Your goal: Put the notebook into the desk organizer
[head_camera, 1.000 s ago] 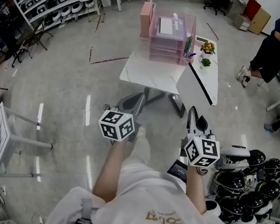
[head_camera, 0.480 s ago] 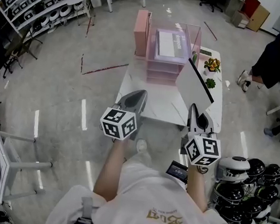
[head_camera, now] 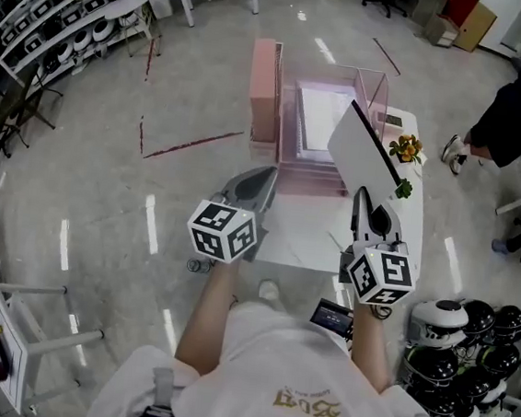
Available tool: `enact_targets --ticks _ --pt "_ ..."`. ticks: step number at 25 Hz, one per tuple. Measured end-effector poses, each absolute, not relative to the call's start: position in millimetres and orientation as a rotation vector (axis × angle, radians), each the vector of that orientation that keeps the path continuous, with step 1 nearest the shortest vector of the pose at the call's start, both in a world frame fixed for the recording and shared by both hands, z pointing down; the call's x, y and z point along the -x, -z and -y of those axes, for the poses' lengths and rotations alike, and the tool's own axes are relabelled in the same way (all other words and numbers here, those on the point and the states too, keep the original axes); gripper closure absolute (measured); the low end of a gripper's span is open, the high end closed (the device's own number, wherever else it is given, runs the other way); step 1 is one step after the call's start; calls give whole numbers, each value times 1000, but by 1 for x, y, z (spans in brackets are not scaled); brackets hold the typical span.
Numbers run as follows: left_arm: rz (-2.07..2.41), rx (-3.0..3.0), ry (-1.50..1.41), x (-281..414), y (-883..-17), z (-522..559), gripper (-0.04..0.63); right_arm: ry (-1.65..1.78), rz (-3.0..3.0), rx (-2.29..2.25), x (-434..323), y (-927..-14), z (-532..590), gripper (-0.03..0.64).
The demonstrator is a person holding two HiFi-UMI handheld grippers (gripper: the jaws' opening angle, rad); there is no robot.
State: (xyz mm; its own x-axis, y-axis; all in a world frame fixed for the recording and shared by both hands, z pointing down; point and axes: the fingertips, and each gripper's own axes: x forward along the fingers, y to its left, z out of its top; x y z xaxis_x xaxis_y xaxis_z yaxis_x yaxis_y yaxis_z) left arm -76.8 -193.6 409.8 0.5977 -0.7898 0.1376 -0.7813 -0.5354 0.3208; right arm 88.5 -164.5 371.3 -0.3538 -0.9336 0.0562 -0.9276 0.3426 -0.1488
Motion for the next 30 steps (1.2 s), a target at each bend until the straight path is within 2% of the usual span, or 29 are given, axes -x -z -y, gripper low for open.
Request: enact_targets --ticks 30 --pt "1168 -2536 28 74 -419 284 581 73 -2584 1925 -89 -394 261 598"
